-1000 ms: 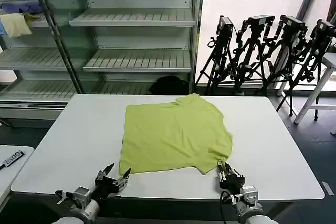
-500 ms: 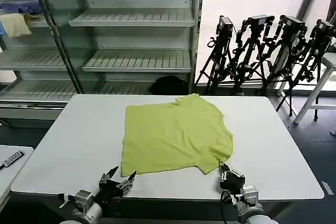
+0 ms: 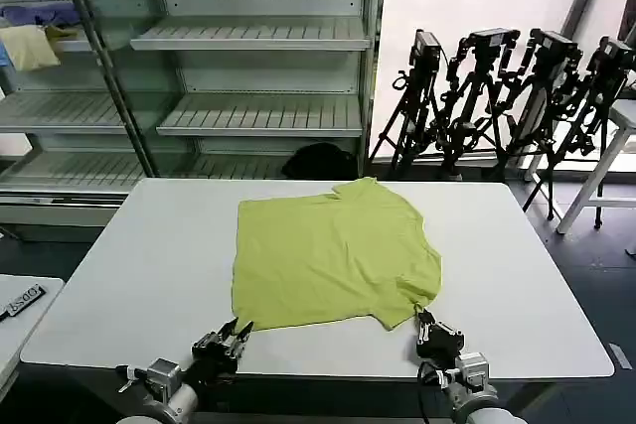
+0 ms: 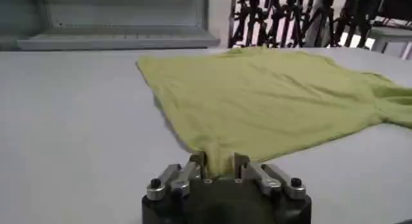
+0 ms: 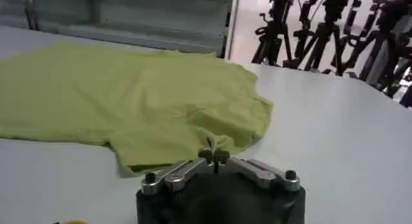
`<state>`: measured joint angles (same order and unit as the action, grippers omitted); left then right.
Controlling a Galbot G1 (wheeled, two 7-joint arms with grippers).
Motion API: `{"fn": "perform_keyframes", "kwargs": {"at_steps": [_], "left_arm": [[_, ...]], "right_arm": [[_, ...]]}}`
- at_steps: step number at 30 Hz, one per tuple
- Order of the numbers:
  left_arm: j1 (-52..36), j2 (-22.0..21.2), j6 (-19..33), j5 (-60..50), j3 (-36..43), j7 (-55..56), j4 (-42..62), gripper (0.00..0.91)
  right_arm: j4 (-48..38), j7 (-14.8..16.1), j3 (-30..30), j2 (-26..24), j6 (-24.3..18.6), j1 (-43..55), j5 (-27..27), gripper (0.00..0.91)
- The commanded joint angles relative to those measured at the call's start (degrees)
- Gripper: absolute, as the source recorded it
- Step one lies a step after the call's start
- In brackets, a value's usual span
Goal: Fold and organize the clothes.
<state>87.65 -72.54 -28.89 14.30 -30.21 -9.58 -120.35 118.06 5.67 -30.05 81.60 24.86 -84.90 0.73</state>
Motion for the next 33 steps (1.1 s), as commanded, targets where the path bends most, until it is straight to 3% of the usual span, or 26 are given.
{"fn": "perform_keyframes", "kwargs": {"at_steps": [1,9,14,19,33], "left_arm": [[0.00,-0.08,-0.24,-0.42,0.10,-0.27,0.60,0.000],[-2.02,-0.92,5.93,1.46,-0.67,1.67,1.32,0.000],[-3.94,-1.11,7.70,5.26,-1.88,1.42,0.26,0.000],[-6.25,-1.26,7.31,7.63,-2.70,1.53,-0.28,0.000],[-20.57,-1.86,-1.39,5.80,0.50,4.31,7.77,0.000]], "right_arm": [[0.19,-0.57,-0.13,0.06,-1.14,0.04,-0.06,0.000],[2.58,-1.96,-0.44,0.74,-10.59,-0.11,-4.96,0.000],[3.77,-3.03,-0.47,1.01,-11.33,0.61,-4.76,0.000],[3.17,-3.31,-0.50,0.94,-10.56,2.52,-3.45,0.000],[-6.69,-3.68,1.42,0.11,-0.24,17.00,1.28,0.000]]}}
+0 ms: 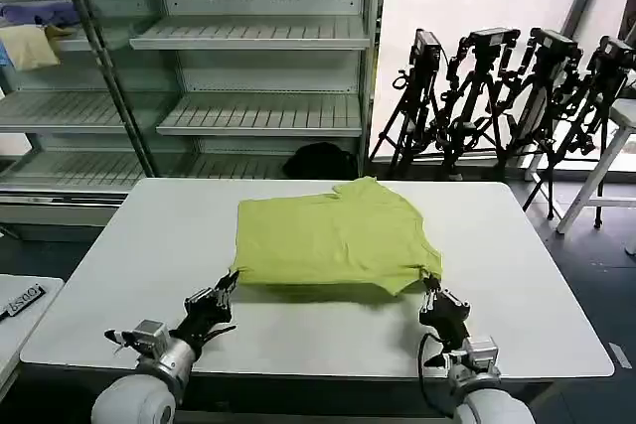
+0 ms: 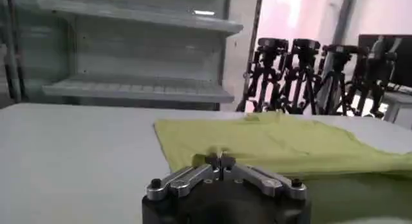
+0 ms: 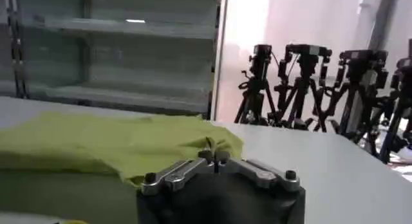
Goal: Fold and organize the clothes.
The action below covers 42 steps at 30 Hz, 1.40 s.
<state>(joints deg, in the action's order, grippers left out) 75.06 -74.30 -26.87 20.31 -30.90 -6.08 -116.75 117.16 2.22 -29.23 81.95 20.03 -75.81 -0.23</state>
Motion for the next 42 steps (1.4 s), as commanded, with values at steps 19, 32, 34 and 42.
{"fn": "perform_keyframes", "kwargs": {"at_steps": [19,32,34,42], "left_arm": [[-17.91,-1.22,-6.15,-6.96,5.58,3.96,15.45,0.010],[-18.43,-1.00,-6.17,-10.65,5.51,3.90,17.38,0.020],[-18.77,-1.11,-6.15,-10.60,5.58,3.85,17.68,0.383],[-19.42,-1.69,-6.11,-11.57,6.21,3.83,18.37,0.907]], "right_arm": [[-20.07,-0.60,2.66,1.87,8.09,22.81,4.09,0.000],[-24.44,-0.05,3.66,3.86,7.43,25.03,8.25,0.000],[-24.86,-0.36,3.62,4.13,7.08,25.31,8.35,0.333],[-27.27,-0.49,2.90,5.26,2.97,26.33,7.80,0.907]]}}
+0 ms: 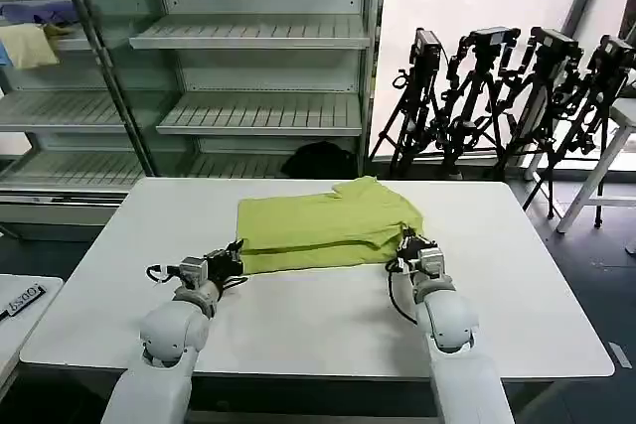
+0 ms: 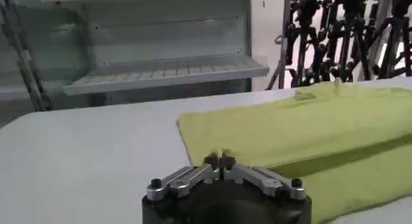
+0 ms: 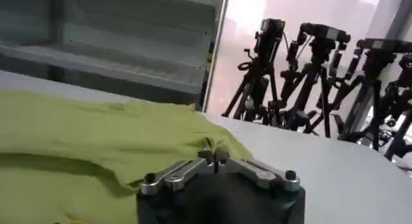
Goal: Fold and organize the clothes.
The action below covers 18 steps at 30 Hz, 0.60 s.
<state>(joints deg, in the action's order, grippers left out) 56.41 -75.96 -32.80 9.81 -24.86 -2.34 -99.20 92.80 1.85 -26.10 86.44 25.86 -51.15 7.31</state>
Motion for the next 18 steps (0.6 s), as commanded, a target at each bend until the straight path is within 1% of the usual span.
{"fn": "perform_keyframes", "kwargs": {"at_steps": [1,5,8,9,11,13,15,18], "left_arm": [[-0.67,0.02,-0.17,-1.09,0.13,0.08,0.68,0.907],[-0.43,0.25,-0.15,-1.00,-0.24,0.07,-0.09,0.907],[0.11,0.45,-0.16,-0.82,-0.46,-0.01,-1.34,0.907],[0.36,0.54,-0.19,-0.71,-0.50,-0.02,-1.93,0.907],[1.05,0.66,-0.20,-0.52,-0.38,-0.06,-3.21,0.907],[1.75,0.74,-0.26,0.21,0.09,0.01,-4.23,0.907],[2.57,0.83,-0.33,0.89,0.77,0.14,-5.28,0.907],[3.91,0.93,-0.40,0.63,2.18,0.25,-5.74,0.907]], "right_arm": [[-3.05,-0.29,-0.31,0.76,-3.37,1.78,0.00,0.907],[-2.23,-0.79,-0.71,0.32,-2.78,1.63,-0.14,0.907],[0.13,-0.39,-1.21,-0.91,-0.78,-0.12,-0.11,0.907],[1.94,-0.09,-1.38,-1.84,0.55,-1.68,0.12,0.907],[4.22,0.61,-1.81,-2.93,1.43,-3.97,0.06,0.907],[7.07,0.86,-2.66,-4.04,3.46,-7.17,-0.99,0.907],[8.69,1.29,-3.26,-4.67,4.22,-9.05,-1.27,0.907],[9.31,1.46,-4.13,-4.75,4.22,-11.42,-1.44,0.907]]}}
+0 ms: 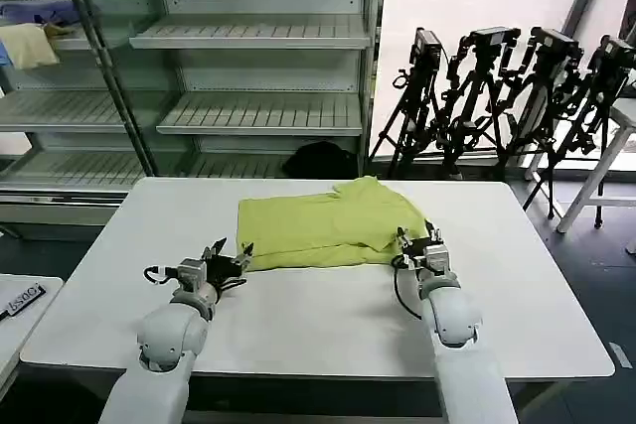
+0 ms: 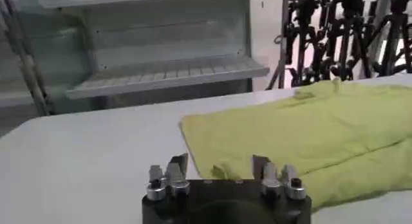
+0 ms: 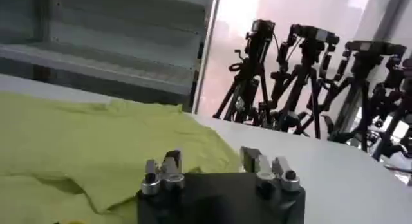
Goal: Fold and organize the clothes.
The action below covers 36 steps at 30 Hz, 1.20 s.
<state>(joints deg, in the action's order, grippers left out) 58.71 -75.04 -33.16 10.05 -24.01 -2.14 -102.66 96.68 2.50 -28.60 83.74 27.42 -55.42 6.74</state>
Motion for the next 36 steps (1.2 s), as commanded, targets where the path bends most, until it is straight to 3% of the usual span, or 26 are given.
{"fn": "perform_keyframes", "kwargs": {"at_steps": [1,8,11,12,13,15,24,25,26,27,28,29,30,33,36], "left_arm": [[1.96,0.01,-0.05,0.07,1.67,0.03,-2.23,0.907],[4.36,-0.61,0.02,-1.99,1.66,0.07,-2.19,0.907],[4.29,-0.71,0.04,-1.93,1.35,0.13,-2.07,0.907],[4.26,-0.72,0.04,-1.92,1.30,0.10,-2.06,0.907],[4.20,-0.74,0.05,-1.90,1.21,0.10,-2.01,0.907],[4.15,-0.76,0.05,-1.82,1.07,0.08,-1.93,0.907],[4.93,-0.64,0.04,-2.13,0.62,0.05,-0.99,0.887],[5.10,-0.63,0.04,-2.00,0.49,-0.04,-0.91,0.766],[5.20,-0.61,0.03,-1.94,0.43,-0.05,-0.87,0.715],[5.29,-0.60,0.03,-1.98,0.42,-0.03,-0.82,0.564],[5.39,-0.59,0.02,-1.91,0.40,-0.06,-0.75,0.484],[5.45,-0.62,0.02,-1.80,0.32,-0.12,-0.65,0.484],[5.47,-0.63,0.02,-1.72,0.29,-0.14,-0.61,0.282],[5.45,-0.82,0.02,-0.92,0.35,-0.07,-0.50,0.020],[4.93,-1.24,0.01,0.14,0.56,0.16,-0.12,0.010]], "right_arm": [[5.25,0.74,-1.77,-2.03,2.55,-7.42,-1.03,0.907],[3.22,0.17,-2.86,-1.18,1.05,-8.25,-2.07,0.907],[2.16,-0.04,-2.90,-0.75,0.69,-7.67,-2.12,0.806],[1.69,-0.28,-2.87,-0.62,0.64,-7.39,-2.07,0.584],[1.43,-0.27,-2.82,-0.57,0.52,-7.20,-2.01,0.151],[1.10,-0.29,-2.69,-0.56,0.38,-7.04,-1.96,0.000],[0.60,-0.19,-1.88,0.12,0.01,-6.89,-1.52,0.000],[0.64,-0.20,-1.80,0.10,0.01,-6.83,-1.52,0.000],[0.69,-0.21,-1.75,0.15,0.04,-6.74,-1.54,0.000],[0.71,-0.18,-1.73,0.16,0.04,-6.70,-1.54,0.000],[0.83,-0.18,-1.61,0.12,0.09,-6.58,-1.61,0.000],[1.01,-0.13,-1.58,0.14,0.18,-6.52,-1.65,0.000],[1.06,-0.10,-1.55,0.15,0.23,-6.51,-1.65,0.000],[1.62,0.01,-1.31,0.09,0.35,-6.63,-1.71,0.000],[2.13,0.04,-1.01,0.06,0.43,-6.77,-1.70,0.000]]}}
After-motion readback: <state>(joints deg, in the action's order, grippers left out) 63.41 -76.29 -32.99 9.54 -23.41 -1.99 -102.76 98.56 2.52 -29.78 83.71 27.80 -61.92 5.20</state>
